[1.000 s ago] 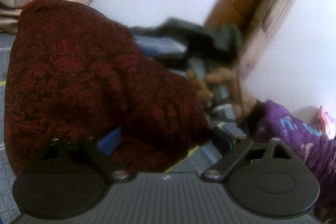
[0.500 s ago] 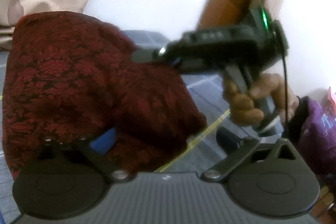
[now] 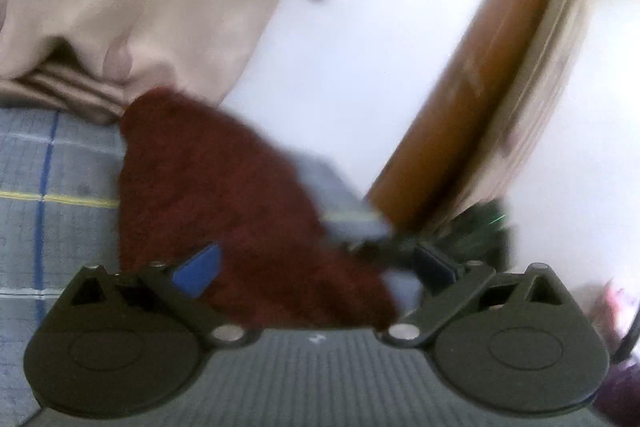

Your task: Fold small clothes

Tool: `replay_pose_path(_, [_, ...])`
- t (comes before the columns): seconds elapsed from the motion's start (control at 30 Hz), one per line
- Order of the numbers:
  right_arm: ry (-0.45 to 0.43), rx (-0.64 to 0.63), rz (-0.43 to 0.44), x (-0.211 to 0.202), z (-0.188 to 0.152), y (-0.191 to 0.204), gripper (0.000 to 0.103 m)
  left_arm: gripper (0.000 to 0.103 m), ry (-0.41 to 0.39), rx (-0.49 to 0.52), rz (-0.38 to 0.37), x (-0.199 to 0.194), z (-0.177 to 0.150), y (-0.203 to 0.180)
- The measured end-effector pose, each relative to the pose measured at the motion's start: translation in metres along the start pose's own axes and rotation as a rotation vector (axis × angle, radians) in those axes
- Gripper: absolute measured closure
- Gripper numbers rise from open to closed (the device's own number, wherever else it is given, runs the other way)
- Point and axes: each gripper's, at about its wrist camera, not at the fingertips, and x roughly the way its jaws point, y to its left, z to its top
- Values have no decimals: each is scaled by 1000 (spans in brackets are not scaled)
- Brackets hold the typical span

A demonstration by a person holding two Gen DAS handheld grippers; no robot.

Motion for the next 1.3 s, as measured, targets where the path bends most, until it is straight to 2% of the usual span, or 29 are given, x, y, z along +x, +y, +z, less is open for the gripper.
replay_pose_path(0.03, [-6,-15,-12,1,0,5,86,0,29,-18,11,7,-1,6])
replay_pose_path(0.1, [-18,-22,-7,-5,0,13,77,0,54,-43,9,15,-6,16])
replay_pose_path(0.13, [-15,-12,-3,-9,0,17,76,0,47,-45,10,16,-9,19])
replay_pose_path(0.27, [3,-40,32,-38,-9,41,54,0,37,-27,6,18,-13,22])
replay_pose_path(0.37, [62,-86,35,-44,-22,61,52,0,46,4,20,14,-19,18])
replay_pose_path(0.4, [75,-104,13,-42,-25,66,62,0,47,12,23,13,-17,18])
replay_pose_path(0.47, [75,-145,-39,-36,-33,74,92,1,51,14,33,12,-17,25])
replay_pose_path(0.5, [61,-98,-24,-36,-34,70,92,1,54,-2,37,10,-20,28])
replay_pose_path(0.6, [-42,182,69,-50,-44,41,93,1,54,-36,24,5,-19,33])
replay_pose_path(0.63, [-55,280,95,-53,-54,29,93,1,57,-31,31,3,-19,32])
replay_pose_path(0.7, [-36,376,81,-51,-76,12,93,1,59,-26,35,1,-16,27])
replay_pose_path(0.8, [-22,395,79,-47,-90,5,93,0,37,12,23,-2,-12,17])
replay_pose_path(0.87, [-29,327,49,-51,-81,14,92,1,95,56,66,11,-12,14])
replay_pose_path(0.97, [0,195,5,-49,-65,33,83,1,115,86,86,19,-16,12])
replay_pose_path(1.03, [1,118,-29,-49,-52,46,65,0,115,91,84,17,-18,13])
replay_pose_path(1.1, [-16,85,-33,-52,-39,54,35,1,110,76,77,16,-18,16])
replay_pose_path(1.17, [-48,38,-80,-50,-20,60,25,0,109,67,73,15,-18,17])
replay_pose_path(1.3, [-51,10,-158,-19,23,60,20,1,107,71,74,15,-20,17])
